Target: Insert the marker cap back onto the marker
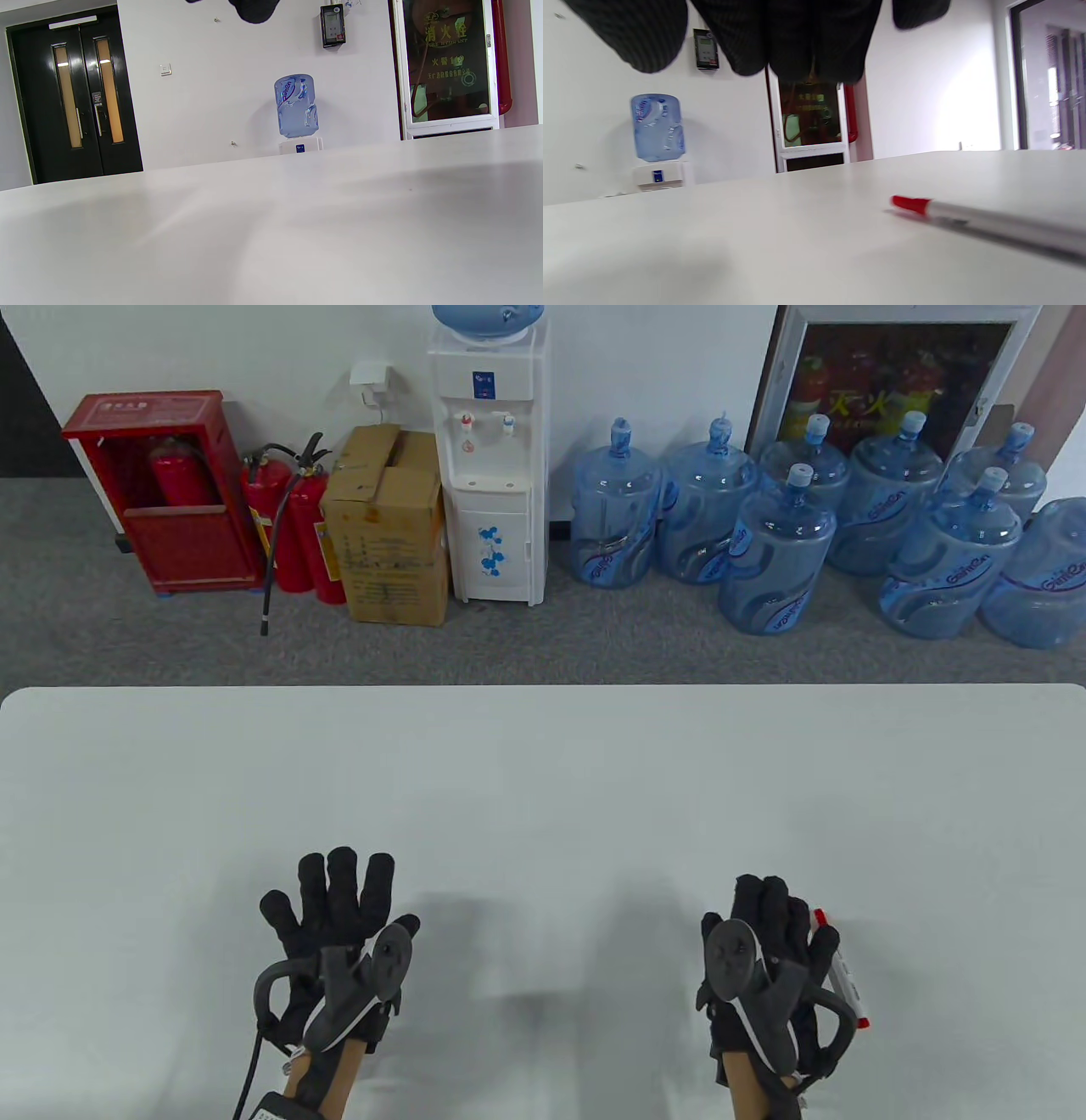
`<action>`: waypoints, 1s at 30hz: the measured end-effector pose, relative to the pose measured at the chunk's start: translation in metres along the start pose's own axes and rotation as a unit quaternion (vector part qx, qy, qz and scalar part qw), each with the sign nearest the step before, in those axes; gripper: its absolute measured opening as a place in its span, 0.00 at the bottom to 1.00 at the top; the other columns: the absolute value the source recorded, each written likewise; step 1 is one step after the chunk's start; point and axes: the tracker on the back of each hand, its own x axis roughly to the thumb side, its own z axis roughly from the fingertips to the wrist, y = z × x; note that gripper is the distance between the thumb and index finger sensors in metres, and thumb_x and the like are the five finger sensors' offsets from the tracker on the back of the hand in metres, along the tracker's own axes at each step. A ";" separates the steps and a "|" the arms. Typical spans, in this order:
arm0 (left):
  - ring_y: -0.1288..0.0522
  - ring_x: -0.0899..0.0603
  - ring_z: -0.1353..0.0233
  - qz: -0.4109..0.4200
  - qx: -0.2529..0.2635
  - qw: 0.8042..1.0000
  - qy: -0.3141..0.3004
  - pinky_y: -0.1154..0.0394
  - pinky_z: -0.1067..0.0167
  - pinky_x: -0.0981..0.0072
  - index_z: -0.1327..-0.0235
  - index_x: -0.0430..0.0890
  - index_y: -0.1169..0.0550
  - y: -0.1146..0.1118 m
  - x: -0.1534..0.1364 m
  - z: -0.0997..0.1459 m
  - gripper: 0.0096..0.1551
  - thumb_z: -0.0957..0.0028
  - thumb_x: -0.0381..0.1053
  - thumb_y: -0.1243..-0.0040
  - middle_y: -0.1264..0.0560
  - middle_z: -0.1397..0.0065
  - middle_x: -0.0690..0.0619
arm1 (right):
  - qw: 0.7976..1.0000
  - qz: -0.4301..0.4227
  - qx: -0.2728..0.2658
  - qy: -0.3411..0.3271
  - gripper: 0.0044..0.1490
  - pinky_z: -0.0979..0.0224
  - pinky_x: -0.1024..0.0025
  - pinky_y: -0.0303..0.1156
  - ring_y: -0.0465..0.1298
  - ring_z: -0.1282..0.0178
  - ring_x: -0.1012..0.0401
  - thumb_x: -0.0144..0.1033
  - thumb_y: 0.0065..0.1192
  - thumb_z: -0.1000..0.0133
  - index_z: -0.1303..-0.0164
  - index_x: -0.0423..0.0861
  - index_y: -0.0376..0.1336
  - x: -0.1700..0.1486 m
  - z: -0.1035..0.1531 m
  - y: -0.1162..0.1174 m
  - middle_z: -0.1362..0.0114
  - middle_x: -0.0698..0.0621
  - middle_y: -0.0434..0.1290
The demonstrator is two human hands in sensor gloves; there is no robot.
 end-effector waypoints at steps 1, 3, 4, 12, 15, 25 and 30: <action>0.57 0.31 0.11 0.000 0.000 1.000 -0.001 0.61 0.30 0.22 0.18 0.62 0.56 0.000 0.000 0.000 0.46 0.52 0.73 0.68 0.51 0.08 0.45 | 1.000 -0.005 0.000 -0.009 0.45 0.19 0.42 0.52 0.61 0.14 0.53 0.65 0.52 0.51 0.22 0.58 0.55 0.005 0.003 0.002 0.13 0.55 0.57; 0.57 0.31 0.11 -0.001 -0.002 1.000 -0.003 0.61 0.30 0.21 0.18 0.62 0.56 -0.001 0.001 0.001 0.46 0.52 0.73 0.68 0.51 0.08 0.45 | 1.000 -0.005 0.006 -0.030 0.47 0.19 0.42 0.49 0.57 0.13 0.53 0.66 0.49 0.51 0.21 0.59 0.52 0.017 0.009 0.007 0.12 0.55 0.53; 0.57 0.31 0.11 -0.001 -0.002 1.000 -0.004 0.61 0.30 0.21 0.18 0.62 0.56 -0.001 0.001 0.001 0.46 0.52 0.73 0.68 0.51 0.08 0.45 | 0.999 0.002 0.010 -0.044 0.47 0.19 0.42 0.48 0.56 0.12 0.54 0.66 0.47 0.52 0.20 0.59 0.51 0.024 0.012 0.009 0.12 0.55 0.51; 0.57 0.31 0.11 -0.001 -0.007 1.000 -0.002 0.61 0.30 0.21 0.18 0.62 0.56 -0.004 0.000 0.000 0.46 0.52 0.73 0.68 0.52 0.08 0.45 | 0.992 0.012 0.059 -0.112 0.48 0.20 0.44 0.40 0.46 0.11 0.56 0.70 0.36 0.53 0.19 0.64 0.43 0.056 0.027 0.027 0.11 0.59 0.43; 0.58 0.31 0.11 -0.004 -0.012 1.000 -0.004 0.62 0.30 0.21 0.18 0.62 0.56 -0.006 0.000 0.000 0.47 0.52 0.73 0.68 0.52 0.08 0.45 | 0.989 0.016 0.077 -0.125 0.49 0.21 0.45 0.37 0.43 0.11 0.56 0.71 0.33 0.53 0.19 0.66 0.40 0.062 0.030 0.032 0.11 0.60 0.40; 0.59 0.32 0.11 -0.008 -0.016 1.000 -0.008 0.63 0.30 0.21 0.18 0.63 0.57 -0.006 0.001 0.001 0.47 0.52 0.74 0.68 0.53 0.08 0.46 | 0.984 0.032 0.110 -0.140 0.48 0.22 0.44 0.35 0.38 0.11 0.56 0.72 0.30 0.54 0.21 0.69 0.34 0.068 0.034 0.037 0.11 0.61 0.34; 0.59 0.32 0.11 -0.010 -0.020 1.000 -0.008 0.63 0.30 0.21 0.19 0.63 0.57 -0.006 0.002 0.002 0.47 0.52 0.74 0.68 0.53 0.08 0.45 | 0.984 0.029 0.116 -0.135 0.49 0.22 0.44 0.34 0.38 0.11 0.56 0.72 0.29 0.54 0.20 0.69 0.34 0.067 0.033 0.038 0.11 0.61 0.34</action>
